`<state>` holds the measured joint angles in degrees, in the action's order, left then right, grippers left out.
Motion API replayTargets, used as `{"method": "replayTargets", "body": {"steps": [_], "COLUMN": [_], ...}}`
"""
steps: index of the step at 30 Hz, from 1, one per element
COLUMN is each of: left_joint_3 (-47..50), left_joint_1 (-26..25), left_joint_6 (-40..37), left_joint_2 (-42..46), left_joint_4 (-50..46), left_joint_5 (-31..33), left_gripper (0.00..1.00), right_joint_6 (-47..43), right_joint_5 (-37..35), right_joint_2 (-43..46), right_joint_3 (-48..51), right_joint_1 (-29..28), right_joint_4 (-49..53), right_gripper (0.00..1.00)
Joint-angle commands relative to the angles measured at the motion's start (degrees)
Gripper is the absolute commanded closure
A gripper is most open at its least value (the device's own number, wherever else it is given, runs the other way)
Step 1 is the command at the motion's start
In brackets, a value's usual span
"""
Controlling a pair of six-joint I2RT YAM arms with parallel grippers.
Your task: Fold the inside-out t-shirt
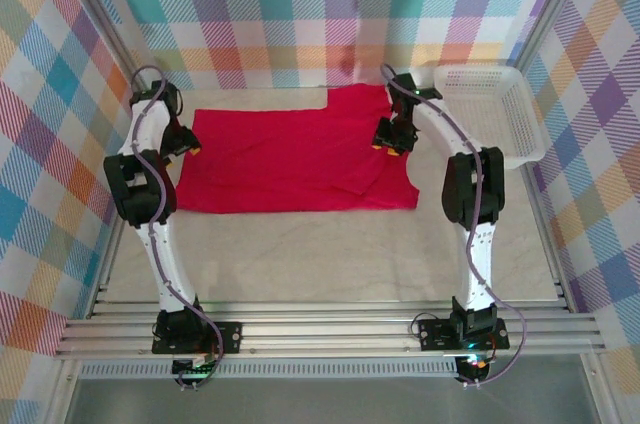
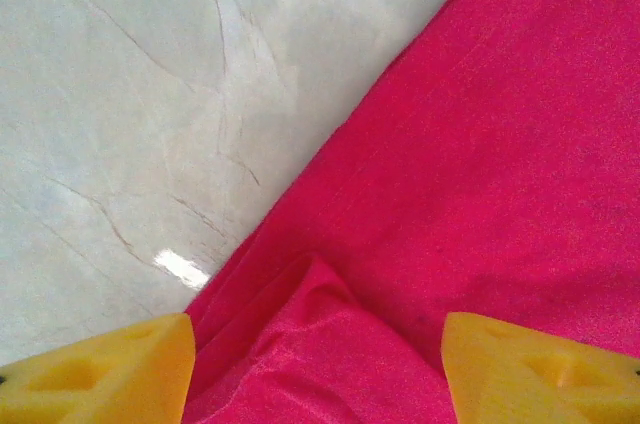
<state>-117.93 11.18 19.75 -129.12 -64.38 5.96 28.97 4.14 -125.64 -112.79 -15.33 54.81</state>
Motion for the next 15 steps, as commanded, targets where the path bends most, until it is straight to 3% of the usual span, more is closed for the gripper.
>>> {"method": "replayTargets", "body": {"steps": [1,4,7,10,12,15], "left_joint_3": [0.89,13.56,30.31,42.43,45.57,44.34], "left_joint_1": [-0.45,-4.74,-8.99,-11.08,-11.18,-10.45], "left_joint_6": [-0.67,1.01,5.93,11.57,12.59,10.13], "left_joint_2": [8.3,19.28,28.32,30.05,28.79,25.81], "left_joint_4": [-1.68,6.25,20.0,33.05,35.25,29.1], "left_joint_5": [3.08,-0.15,-14.11,-26.37,-26.71,-18.75], "left_gripper": [0.34,0.36,0.36,0.36,0.37,0.38], "right_joint_6": [-0.8,-0.61,0.66,2.77,3.99,4.97], "right_joint_5": [1.54,4.07,6.78,7.25,7.76,7.49], "right_joint_2": [3.52,8.91,13.32,15.32,15.31,13.78], "right_joint_3": [-0.89,7.02,16.7,24.26,27.08,27.82], "right_joint_1": [0.09,-1.07,-3.53,-6.26,-7.67,-9.24], "right_joint_4": [3.49,0.23,-4.59,-9.14,-11.47,-13.0], "right_gripper": [0.57,0.54,0.5,0.49,0.49,0.49]}}
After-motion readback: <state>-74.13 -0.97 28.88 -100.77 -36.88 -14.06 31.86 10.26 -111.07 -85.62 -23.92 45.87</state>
